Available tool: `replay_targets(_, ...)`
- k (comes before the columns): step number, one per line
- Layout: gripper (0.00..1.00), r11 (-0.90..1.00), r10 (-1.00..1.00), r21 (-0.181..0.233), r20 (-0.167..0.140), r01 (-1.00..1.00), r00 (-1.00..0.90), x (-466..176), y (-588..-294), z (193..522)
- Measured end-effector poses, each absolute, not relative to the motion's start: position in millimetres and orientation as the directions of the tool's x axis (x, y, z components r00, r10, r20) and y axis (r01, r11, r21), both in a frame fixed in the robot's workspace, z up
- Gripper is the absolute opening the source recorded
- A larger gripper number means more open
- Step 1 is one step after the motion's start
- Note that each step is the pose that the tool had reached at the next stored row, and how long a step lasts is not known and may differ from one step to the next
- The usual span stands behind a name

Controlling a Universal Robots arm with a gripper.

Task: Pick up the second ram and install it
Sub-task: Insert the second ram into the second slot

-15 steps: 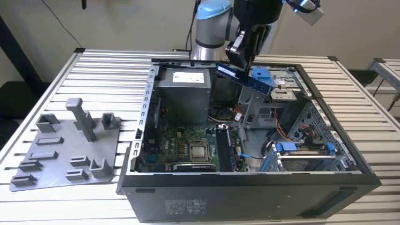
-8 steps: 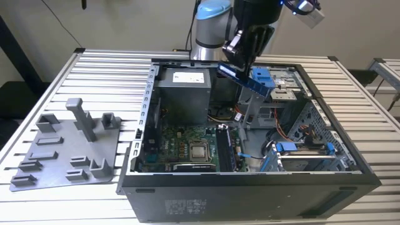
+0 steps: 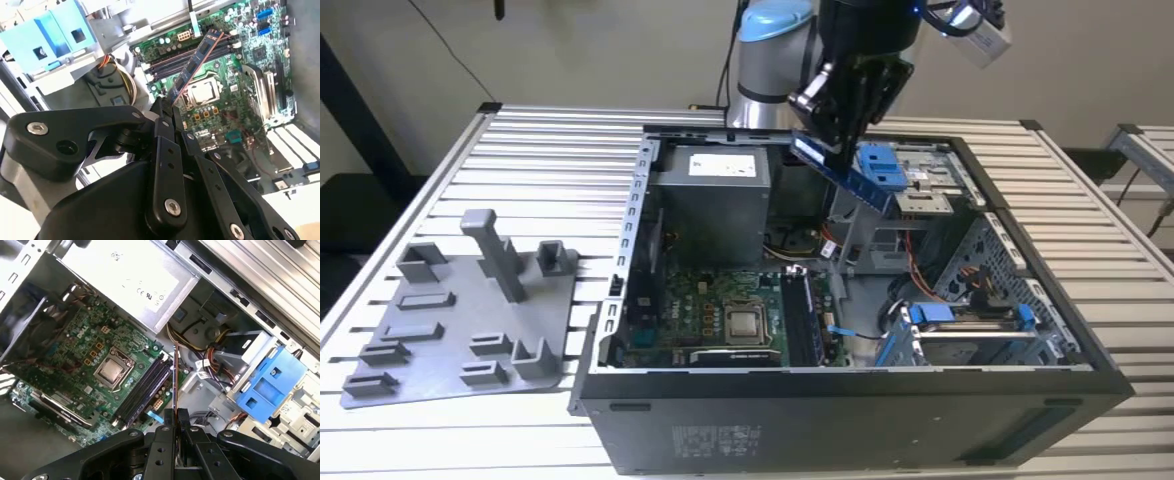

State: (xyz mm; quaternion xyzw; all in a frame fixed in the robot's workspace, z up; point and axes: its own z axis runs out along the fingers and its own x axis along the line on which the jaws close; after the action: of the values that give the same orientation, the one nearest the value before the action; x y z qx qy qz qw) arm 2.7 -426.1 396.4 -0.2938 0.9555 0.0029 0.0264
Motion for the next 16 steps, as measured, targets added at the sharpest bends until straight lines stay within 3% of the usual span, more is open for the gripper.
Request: replay_targets(16, 0.14, 0.947, -0.321, -0.01, -0.052, -0.321, -0.946, 2.7, -426.2, 394.9)
